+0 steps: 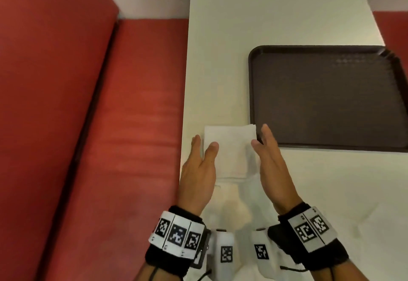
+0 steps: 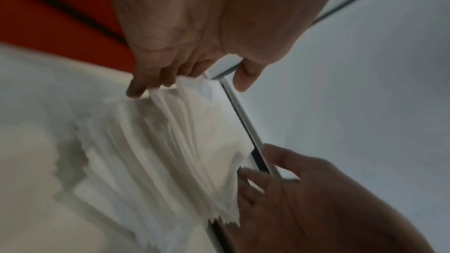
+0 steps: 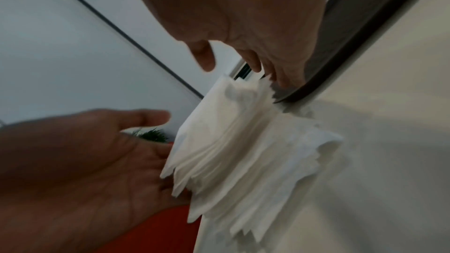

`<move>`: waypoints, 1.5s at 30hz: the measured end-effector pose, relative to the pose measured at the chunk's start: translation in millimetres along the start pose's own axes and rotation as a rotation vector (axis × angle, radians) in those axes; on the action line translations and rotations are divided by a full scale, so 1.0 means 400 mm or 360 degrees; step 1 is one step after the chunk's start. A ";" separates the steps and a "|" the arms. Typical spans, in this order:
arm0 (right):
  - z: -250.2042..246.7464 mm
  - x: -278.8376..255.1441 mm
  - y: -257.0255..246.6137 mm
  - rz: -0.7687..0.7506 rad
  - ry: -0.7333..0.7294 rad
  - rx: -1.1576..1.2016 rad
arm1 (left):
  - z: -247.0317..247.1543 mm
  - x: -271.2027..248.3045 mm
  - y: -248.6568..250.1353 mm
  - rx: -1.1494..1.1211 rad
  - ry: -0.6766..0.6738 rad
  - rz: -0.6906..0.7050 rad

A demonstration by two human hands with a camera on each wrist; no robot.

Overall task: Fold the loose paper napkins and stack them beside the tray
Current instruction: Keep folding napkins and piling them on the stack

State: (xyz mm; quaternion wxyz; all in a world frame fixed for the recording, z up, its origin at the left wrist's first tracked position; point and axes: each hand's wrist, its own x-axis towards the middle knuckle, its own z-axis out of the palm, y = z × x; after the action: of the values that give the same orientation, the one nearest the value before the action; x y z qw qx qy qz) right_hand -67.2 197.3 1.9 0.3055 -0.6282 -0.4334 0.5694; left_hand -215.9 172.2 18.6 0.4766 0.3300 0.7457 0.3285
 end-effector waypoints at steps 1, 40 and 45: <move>0.011 0.002 -0.004 -0.0007 -0.0039 0.0018 | 0.011 0.000 0.007 -0.0028 -0.0043 -0.0040; -0.386 -0.404 -0.036 -0.0362 0.0148 -0.0074 | -0.032 -0.346 -0.177 0.0620 -0.0072 0.0452; -0.531 -0.564 0.028 -0.0411 0.0248 -0.0288 | 0.090 -0.453 -0.217 0.0921 -0.0175 0.0734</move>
State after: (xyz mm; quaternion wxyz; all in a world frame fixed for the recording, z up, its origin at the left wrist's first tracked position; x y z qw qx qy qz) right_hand 148.7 14.3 128.6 0.3508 -0.6345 -0.5351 0.4337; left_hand -138.4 -16.7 26.4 0.3164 0.6276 0.6870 0.1847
